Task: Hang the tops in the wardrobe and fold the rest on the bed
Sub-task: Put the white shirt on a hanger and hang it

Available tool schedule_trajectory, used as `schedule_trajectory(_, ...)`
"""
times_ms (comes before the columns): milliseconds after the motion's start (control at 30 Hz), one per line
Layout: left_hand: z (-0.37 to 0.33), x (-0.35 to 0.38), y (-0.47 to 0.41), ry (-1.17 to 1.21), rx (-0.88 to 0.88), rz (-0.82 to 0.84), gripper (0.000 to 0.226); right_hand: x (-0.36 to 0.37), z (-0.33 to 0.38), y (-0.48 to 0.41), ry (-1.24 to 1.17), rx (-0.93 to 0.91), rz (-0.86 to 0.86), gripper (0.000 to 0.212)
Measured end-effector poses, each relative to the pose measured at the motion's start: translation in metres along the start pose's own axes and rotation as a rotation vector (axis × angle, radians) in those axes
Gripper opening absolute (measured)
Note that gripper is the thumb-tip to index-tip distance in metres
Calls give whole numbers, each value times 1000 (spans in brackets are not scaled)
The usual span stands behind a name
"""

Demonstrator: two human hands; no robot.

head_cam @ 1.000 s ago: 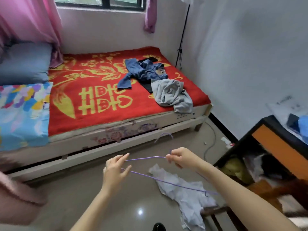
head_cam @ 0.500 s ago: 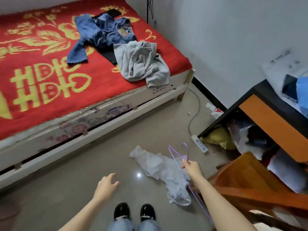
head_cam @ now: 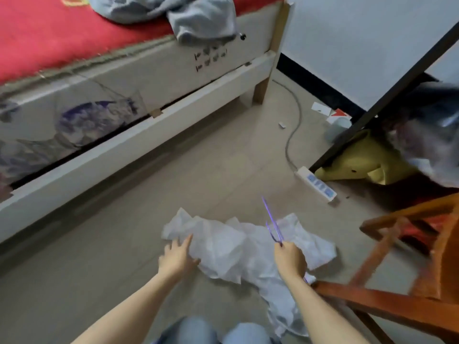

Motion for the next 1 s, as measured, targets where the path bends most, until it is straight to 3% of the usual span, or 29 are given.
schedule_trajectory(100, -14, 51, -81, -147, 120, -14, 102, 67, -9, -52, 244, -105, -36, 27)
schedule_trajectory(167, -24, 74, -115, -229, 195, -43, 112, 97, -13, -69, 323, -268, -72, 16)
schedule_trajectory(233, -31, 99, -150, -307, 237, -45, 113, 138, -41, -100, 372, -315, 0, 46)
schedule_trajectory(300, -32, 109, -171, -323, 223, -52, 93, 162, -66, -116, 463, -295, 71, 61)
schedule_trajectory(333, -33, 110, -177, -339, 237, -97, 71, 159, -71, -112, 521, -268, 103, 60)
schedule_trajectory(400, -37, 104, -177, -353, 291, -251, 24, 153, -82, -117, 560, -193, 52, 32)
schedule_trajectory(467, -38, 91, -169, -234, 310, -320, 26, 141, -85, -119, 574, -258, 19, 23)
schedule_trajectory(667, -41, -5, -102, 369, 339, -431, 23, 67, -44, -86, 304, -406, -193, 12)
schedule_trajectory(700, -39, -30, -79, 427, 335, -455, 24, 44, -28, -71, 275, -435, -193, 19)
schedule_trajectory(833, -26, -123, 19, 636, 311, -455, 47, -76, 36, -1, 61, -440, -403, 24)
schedule_trajectory(933, -15, -196, 86, 766, 259, -505, 14, -167, 85, 36, -194, -394, -515, 25)
schedule_trajectory(1000, -5, -250, 134, 796, 239, -580, 14, -226, 127, 62, -291, -377, -599, 16)
Point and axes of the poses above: each hand's wrist, its own y-axis away from the middle knuckle, its own x-axis out of the palm, z = x × y, the point moved 6 cm from there along -y, towards the middle knuckle, and after that the axes turned 5 degrees about -y, right-handed, at the moved point
